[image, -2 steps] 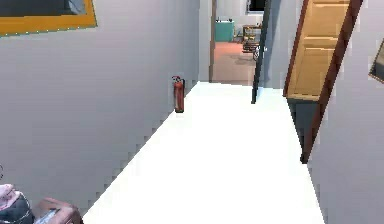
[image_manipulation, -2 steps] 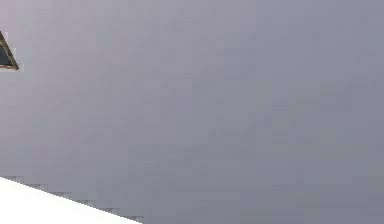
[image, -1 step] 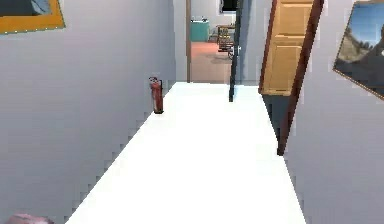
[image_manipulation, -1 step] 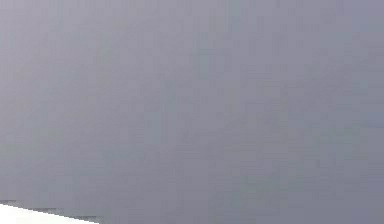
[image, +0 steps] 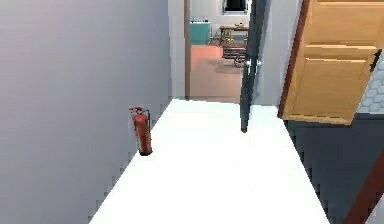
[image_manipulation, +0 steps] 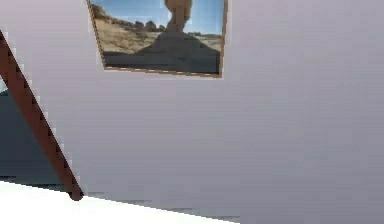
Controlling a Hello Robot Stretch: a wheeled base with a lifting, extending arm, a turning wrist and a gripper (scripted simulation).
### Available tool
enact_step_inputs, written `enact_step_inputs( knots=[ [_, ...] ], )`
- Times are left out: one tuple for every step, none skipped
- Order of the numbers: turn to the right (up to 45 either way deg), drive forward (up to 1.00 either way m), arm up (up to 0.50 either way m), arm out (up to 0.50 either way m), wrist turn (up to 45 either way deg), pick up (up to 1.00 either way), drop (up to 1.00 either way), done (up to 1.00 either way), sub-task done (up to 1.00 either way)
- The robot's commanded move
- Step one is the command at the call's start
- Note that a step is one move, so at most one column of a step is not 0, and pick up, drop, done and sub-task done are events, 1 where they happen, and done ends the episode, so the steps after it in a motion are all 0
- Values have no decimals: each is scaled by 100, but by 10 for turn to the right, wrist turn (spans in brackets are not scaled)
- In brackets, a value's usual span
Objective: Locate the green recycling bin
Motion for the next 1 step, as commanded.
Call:
enact_step_inputs(
  knots=[
    [30,0,0,0,0,0,0,0,0]
  ],
)
